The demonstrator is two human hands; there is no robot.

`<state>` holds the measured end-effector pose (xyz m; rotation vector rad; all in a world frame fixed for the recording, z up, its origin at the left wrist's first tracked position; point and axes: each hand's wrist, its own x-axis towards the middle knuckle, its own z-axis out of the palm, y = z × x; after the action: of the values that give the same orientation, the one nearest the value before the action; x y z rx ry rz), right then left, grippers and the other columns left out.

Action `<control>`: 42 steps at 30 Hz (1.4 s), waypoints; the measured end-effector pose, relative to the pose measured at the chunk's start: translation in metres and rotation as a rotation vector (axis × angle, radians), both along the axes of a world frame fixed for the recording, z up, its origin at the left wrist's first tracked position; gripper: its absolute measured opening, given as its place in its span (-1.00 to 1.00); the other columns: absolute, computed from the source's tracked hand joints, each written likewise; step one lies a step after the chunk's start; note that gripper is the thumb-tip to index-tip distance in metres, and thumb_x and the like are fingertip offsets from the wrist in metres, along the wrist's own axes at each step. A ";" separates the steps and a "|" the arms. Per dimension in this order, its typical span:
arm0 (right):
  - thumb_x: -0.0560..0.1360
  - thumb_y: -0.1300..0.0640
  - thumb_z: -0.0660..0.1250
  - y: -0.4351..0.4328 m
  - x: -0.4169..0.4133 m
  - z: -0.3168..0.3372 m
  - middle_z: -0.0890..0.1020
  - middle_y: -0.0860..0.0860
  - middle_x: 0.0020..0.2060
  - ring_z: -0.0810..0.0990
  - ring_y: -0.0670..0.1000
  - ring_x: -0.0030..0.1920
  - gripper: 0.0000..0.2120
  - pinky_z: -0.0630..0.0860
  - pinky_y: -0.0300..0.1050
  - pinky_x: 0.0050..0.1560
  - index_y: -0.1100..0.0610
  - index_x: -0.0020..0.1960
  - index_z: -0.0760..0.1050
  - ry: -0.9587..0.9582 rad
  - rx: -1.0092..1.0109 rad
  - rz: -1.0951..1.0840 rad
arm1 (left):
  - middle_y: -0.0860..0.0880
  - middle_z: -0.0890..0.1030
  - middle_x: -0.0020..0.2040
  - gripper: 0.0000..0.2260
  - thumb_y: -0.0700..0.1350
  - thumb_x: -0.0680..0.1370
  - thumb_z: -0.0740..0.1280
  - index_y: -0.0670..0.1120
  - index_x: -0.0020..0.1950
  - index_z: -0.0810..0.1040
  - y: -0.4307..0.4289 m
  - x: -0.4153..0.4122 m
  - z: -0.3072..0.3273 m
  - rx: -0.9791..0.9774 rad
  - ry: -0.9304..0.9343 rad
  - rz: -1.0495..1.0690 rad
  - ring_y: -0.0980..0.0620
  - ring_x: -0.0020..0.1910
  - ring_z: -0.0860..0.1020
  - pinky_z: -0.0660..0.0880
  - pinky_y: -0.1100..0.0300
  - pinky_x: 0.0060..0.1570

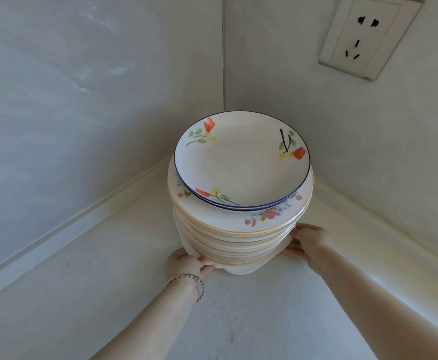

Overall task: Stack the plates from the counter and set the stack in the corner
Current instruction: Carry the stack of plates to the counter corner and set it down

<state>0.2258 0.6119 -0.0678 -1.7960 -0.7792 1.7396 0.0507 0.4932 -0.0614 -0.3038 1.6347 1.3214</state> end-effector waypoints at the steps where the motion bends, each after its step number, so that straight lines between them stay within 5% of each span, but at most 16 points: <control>1: 0.54 0.41 0.15 0.006 -0.002 0.000 0.56 0.18 -0.30 0.55 0.11 -0.35 -0.75 0.54 -0.18 -0.61 0.36 0.18 0.46 0.000 0.002 0.012 | -0.21 0.54 -0.25 -0.70 -0.65 0.35 0.25 -0.25 -0.27 0.44 0.003 -0.002 -0.002 0.013 0.005 0.007 -0.20 -0.27 0.55 0.52 -0.07 0.06; 8: 0.53 0.39 0.18 0.037 -0.021 -0.007 0.56 0.19 -0.30 0.55 0.11 -0.33 -0.76 0.56 -0.15 -0.60 0.35 0.18 0.47 0.008 0.036 0.024 | -0.27 0.55 -0.02 -0.58 -0.67 0.33 0.23 -0.31 0.07 0.50 0.025 -0.016 -0.005 0.099 0.010 0.060 -0.21 -0.23 0.54 0.53 -0.11 -0.27; 14: 0.53 0.38 0.19 0.063 -0.038 -0.007 0.56 0.17 -0.27 0.56 0.09 -0.31 -0.72 0.55 -0.15 -0.60 0.33 0.23 0.47 0.005 0.053 0.031 | -0.18 0.54 -0.20 -0.65 -0.65 0.37 0.22 -0.28 -0.02 0.47 0.051 -0.029 -0.013 0.100 -0.013 0.100 -0.26 -0.13 0.53 0.48 -0.21 -0.33; 18: 0.53 0.35 0.21 0.076 -0.045 -0.007 0.57 0.16 -0.25 0.57 0.08 -0.30 -0.72 0.53 -0.17 -0.63 0.30 0.23 0.47 0.011 0.043 0.026 | -0.25 0.58 -0.07 -0.67 -0.66 0.32 0.26 -0.26 -0.14 0.47 0.059 -0.034 -0.018 0.104 -0.012 0.090 -0.31 -0.07 0.58 0.57 -0.12 -0.39; 24: 0.52 0.36 0.24 0.072 -0.046 -0.004 0.60 0.18 -0.19 0.57 0.10 -0.29 -0.72 0.57 -0.15 -0.56 0.31 0.22 0.48 0.052 0.085 -0.045 | -0.21 0.56 -0.12 -0.68 -0.64 0.35 0.25 -0.25 -0.12 0.46 0.058 -0.031 -0.014 0.137 -0.005 0.096 -0.23 -0.11 0.54 0.53 -0.04 0.00; 27: 0.53 0.28 0.25 0.054 -0.052 -0.010 0.60 0.27 0.07 0.59 0.16 -0.13 -0.72 0.56 -0.05 -0.24 0.32 0.22 0.47 0.061 0.120 -0.136 | -0.25 0.57 -0.05 -0.67 -0.64 0.36 0.21 -0.28 -0.05 0.48 0.061 -0.041 -0.009 0.083 -0.031 -0.012 -0.17 -0.18 0.55 0.58 -0.04 -0.09; 30: 0.56 0.27 0.20 0.028 -0.062 -0.017 0.59 0.28 0.05 0.59 0.19 -0.06 -0.75 0.55 0.00 -0.09 0.31 0.21 0.44 0.071 0.097 -0.130 | -0.21 0.56 -0.08 -0.50 -0.63 0.40 0.11 -0.22 0.20 0.46 0.068 -0.057 -0.010 0.012 -0.005 -0.043 -0.19 -0.04 0.52 0.53 -0.08 -0.10; 33: 0.56 0.34 0.15 0.018 -0.068 -0.017 0.59 0.21 -0.09 0.59 0.20 -0.04 -0.82 0.56 0.02 -0.08 0.20 0.10 0.45 0.086 0.100 -0.135 | -0.22 0.55 -0.05 -0.53 -0.63 0.41 0.10 -0.22 0.16 0.46 0.067 -0.058 -0.012 0.037 0.045 -0.079 -0.20 0.02 0.50 0.48 -0.09 -0.03; 37: 0.54 0.37 0.17 0.024 -0.067 -0.019 0.60 0.23 -0.04 0.60 0.23 -0.03 -0.73 0.57 0.01 -0.17 0.29 0.20 0.48 0.071 0.096 -0.162 | -0.27 0.52 0.02 -0.65 -0.54 0.49 0.15 -0.25 0.20 0.45 0.055 -0.050 -0.006 0.115 0.067 -0.092 -0.22 0.04 0.51 0.47 -0.11 0.08; 42: 0.52 0.40 0.18 0.041 -0.061 -0.017 0.60 0.26 -0.03 0.60 0.22 -0.11 -0.70 0.57 0.05 -0.15 0.32 0.22 0.48 0.017 0.085 -0.113 | -0.20 0.54 -0.20 -0.61 -0.56 0.46 0.19 -0.32 0.25 0.43 0.059 -0.036 -0.006 0.099 0.048 -0.046 -0.22 -0.02 0.51 0.49 -0.12 0.10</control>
<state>0.1645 0.6529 -0.0851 -1.7328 -0.7191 1.6231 0.0146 0.5523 -0.0670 -0.1754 1.6006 1.3789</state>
